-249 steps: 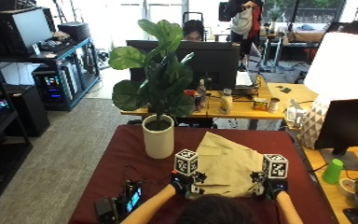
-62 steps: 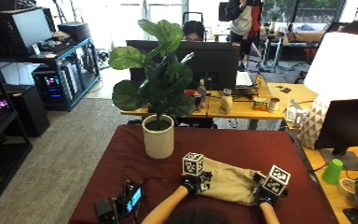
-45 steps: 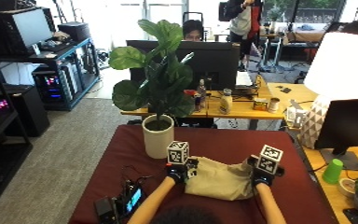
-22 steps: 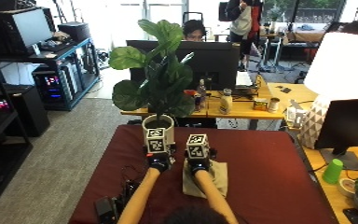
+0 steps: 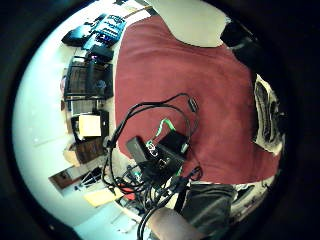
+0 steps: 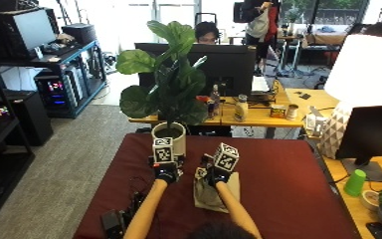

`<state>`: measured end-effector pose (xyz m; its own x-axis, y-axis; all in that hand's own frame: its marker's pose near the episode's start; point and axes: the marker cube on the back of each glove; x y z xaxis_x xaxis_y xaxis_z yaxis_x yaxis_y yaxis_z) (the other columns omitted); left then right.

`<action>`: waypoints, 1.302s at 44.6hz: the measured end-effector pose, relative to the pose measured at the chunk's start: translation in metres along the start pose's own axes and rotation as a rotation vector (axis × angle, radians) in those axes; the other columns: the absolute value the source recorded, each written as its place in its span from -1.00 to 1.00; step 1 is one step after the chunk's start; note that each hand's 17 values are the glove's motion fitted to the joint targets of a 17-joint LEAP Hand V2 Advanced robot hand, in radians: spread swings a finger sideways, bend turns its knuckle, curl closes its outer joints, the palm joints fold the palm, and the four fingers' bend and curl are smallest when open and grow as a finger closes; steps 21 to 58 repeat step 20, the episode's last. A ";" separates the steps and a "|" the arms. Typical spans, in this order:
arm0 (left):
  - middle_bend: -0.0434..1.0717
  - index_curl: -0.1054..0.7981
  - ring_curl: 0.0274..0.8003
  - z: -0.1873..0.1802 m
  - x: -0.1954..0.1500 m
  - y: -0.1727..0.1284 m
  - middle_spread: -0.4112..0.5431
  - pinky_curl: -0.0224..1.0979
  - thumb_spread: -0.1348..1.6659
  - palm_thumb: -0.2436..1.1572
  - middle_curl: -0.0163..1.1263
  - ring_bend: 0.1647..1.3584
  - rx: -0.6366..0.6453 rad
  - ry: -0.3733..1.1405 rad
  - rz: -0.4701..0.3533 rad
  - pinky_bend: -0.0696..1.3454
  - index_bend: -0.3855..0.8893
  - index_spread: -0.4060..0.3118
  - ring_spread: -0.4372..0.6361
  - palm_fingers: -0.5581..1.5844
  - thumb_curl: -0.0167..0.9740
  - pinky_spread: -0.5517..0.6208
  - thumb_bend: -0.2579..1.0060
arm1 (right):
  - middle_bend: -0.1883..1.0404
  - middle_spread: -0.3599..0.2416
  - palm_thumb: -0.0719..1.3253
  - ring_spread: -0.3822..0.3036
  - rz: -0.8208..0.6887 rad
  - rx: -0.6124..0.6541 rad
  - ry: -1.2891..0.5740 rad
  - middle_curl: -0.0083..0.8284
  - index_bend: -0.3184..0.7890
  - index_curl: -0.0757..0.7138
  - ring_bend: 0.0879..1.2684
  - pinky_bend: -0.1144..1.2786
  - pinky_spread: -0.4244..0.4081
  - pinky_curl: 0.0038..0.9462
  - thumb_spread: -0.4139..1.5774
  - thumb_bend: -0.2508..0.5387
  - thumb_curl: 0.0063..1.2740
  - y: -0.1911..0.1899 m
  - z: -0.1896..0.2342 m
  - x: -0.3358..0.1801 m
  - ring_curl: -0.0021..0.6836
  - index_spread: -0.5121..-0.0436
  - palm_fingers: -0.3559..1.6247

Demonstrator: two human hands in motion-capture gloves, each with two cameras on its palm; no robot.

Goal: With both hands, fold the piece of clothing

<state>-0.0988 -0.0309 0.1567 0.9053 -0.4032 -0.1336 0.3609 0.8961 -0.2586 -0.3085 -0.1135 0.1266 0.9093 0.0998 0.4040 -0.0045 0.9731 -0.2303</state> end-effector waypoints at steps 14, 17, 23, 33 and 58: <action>-0.66 0.26 -0.18 -0.003 0.014 0.001 -0.13 -0.35 0.85 -0.27 -0.50 -0.54 -0.042 -0.030 0.038 -0.64 -0.03 -0.24 -0.12 0.01 -0.39 0.12 -0.53 | -0.45 -0.08 0.37 -0.41 -0.018 0.278 0.031 -0.17 -0.27 0.08 -0.04 0.22 -0.59 -0.09 0.52 -0.39 -0.12 -0.005 -0.097 0.057 0.30 0.29 0.40; -0.66 0.26 -0.18 -0.008 0.016 0.001 -0.13 -0.36 0.85 -0.28 -0.50 -0.54 -0.037 -0.035 0.031 -0.64 -0.03 -0.24 -0.12 0.01 -0.39 0.12 -0.54 | -0.45 -0.08 0.36 -0.40 0.004 0.291 0.050 -0.17 -0.27 0.05 -0.05 0.20 -0.58 -0.11 0.55 -0.39 -0.13 -0.002 -0.107 0.072 0.28 0.30 0.40; -0.66 0.26 -0.18 -0.012 0.017 0.001 -0.13 -0.36 0.85 -0.29 -0.50 -0.54 -0.032 -0.033 0.043 -0.64 -0.04 -0.24 -0.12 0.01 -0.39 0.13 -0.55 | -0.46 -0.08 0.35 -0.39 0.012 0.288 0.059 -0.17 -0.26 0.02 -0.06 0.19 -0.56 -0.11 0.58 -0.40 -0.15 -0.004 -0.110 0.083 0.28 0.30 0.40; -0.66 0.26 -0.18 -0.012 0.017 0.001 -0.13 -0.36 0.85 -0.29 -0.50 -0.54 -0.032 -0.033 0.043 -0.64 -0.04 -0.24 -0.12 0.01 -0.39 0.13 -0.55 | -0.46 -0.08 0.35 -0.39 0.012 0.288 0.059 -0.17 -0.26 0.02 -0.06 0.19 -0.56 -0.11 0.58 -0.40 -0.15 -0.004 -0.110 0.083 0.28 0.30 0.40; -0.66 0.26 -0.18 -0.012 0.017 0.001 -0.13 -0.36 0.85 -0.29 -0.50 -0.54 -0.032 -0.033 0.043 -0.64 -0.04 -0.24 -0.12 0.01 -0.39 0.13 -0.55 | -0.46 -0.08 0.35 -0.39 0.012 0.288 0.059 -0.17 -0.26 0.02 -0.06 0.19 -0.56 -0.11 0.58 -0.40 -0.15 -0.004 -0.110 0.083 0.28 0.30 0.40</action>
